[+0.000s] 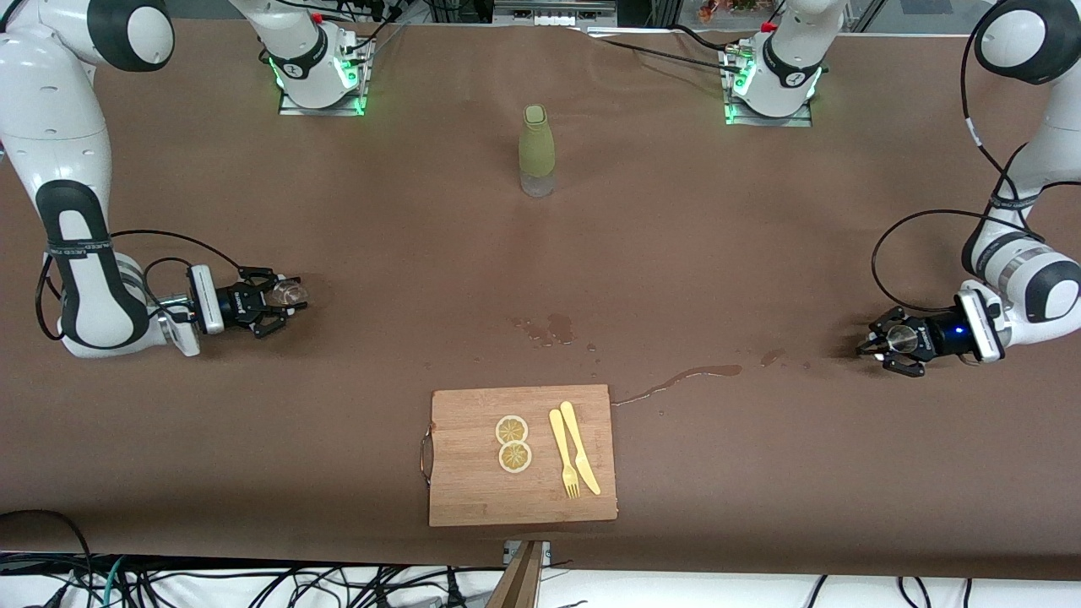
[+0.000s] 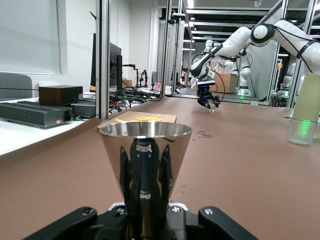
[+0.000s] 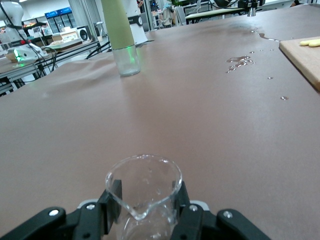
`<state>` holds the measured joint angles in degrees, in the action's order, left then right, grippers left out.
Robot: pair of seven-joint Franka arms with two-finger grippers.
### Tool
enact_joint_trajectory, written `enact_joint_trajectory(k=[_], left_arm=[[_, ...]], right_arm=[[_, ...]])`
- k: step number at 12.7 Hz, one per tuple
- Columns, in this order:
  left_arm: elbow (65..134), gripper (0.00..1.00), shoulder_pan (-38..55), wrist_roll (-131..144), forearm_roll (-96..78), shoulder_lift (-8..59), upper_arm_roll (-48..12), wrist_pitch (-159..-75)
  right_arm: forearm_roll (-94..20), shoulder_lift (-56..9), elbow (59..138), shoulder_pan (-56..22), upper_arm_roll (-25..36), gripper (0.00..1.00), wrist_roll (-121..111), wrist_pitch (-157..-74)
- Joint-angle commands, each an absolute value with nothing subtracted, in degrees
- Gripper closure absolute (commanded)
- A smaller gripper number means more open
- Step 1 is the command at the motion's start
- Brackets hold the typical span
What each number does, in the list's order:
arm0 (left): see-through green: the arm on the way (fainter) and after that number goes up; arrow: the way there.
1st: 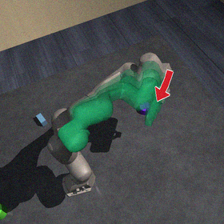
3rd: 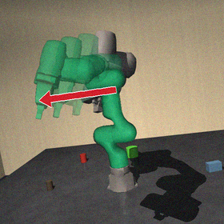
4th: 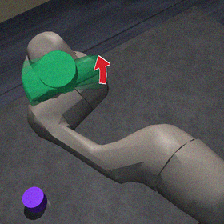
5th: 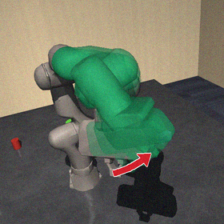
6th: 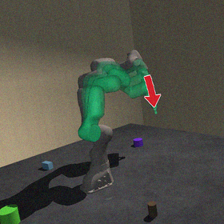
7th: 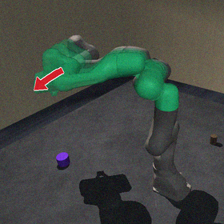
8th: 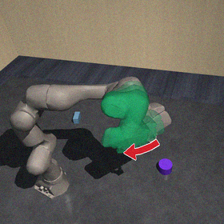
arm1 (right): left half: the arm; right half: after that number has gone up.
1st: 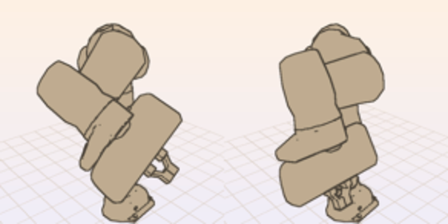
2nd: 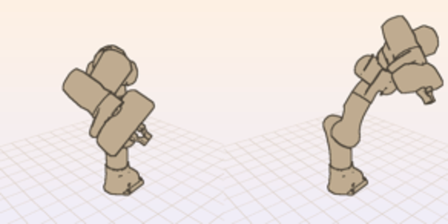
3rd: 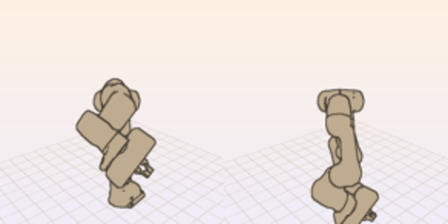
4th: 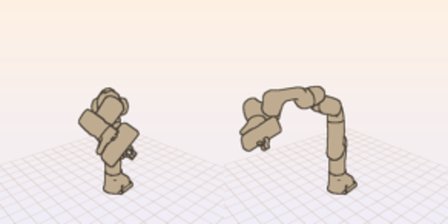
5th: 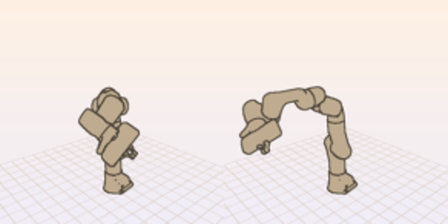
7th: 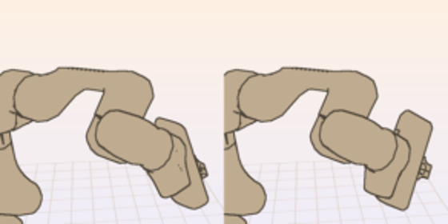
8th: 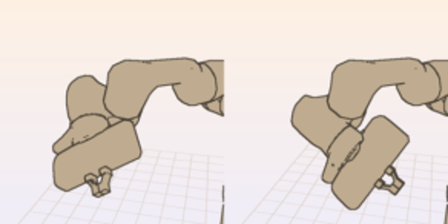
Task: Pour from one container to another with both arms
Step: 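Carry the glass cup and jigger back apart toward their spots, then set down the glass cup and jigger and open both grippers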
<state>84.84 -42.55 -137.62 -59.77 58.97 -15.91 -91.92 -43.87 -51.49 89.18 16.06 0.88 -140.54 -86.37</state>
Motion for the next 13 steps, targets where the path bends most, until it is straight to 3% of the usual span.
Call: enact_joint_trajectory(k=[1, 3, 5, 6, 9, 13], left_arm=[[84.7, 1.00, -42.5, -141.0, -58.7, 59.9, -15.9, -90.9], [85.3, 1.00, -42.5, -141.8, -58.7, 60.4, -15.8, -91.0], [85.3, 1.00, -42.2, -141.8, -58.6, 60.6, -15.7, -91.1], [85.3, 1.00, -42.1, -141.9, -58.6, 60.6, -15.6, -91.2], [85.4, 0.97, -42.0, -142.6, -58.6, 61.6, -15.2, -91.2], [85.3, 0.74, -41.9, -144.0, -57.8, 61.9, -14.9, -91.3]], right_arm=[[-42.4, -52.7, 87.5, 17.4, 0.3, 0.98, -141.8, -86.3], [-42.4, -53.1, 87.2, 17.5, 0.9, 0.93, -141.8, -86.7], [-42.3, -53.2, 87.2, 17.6, 0.9, 0.51, -141.7, -86.9], [-42.3, -53.2, 87.2, 17.6, 1.0, 0.01, -141.7, -86.9], [-41.3, -53.1, 86.2, 17.6, 2.3, 0.00, -141.5, -86.8], [-40.1, -53.1, 86.0, 18.3, 3.4, 0.00, -141.6, -86.1]])
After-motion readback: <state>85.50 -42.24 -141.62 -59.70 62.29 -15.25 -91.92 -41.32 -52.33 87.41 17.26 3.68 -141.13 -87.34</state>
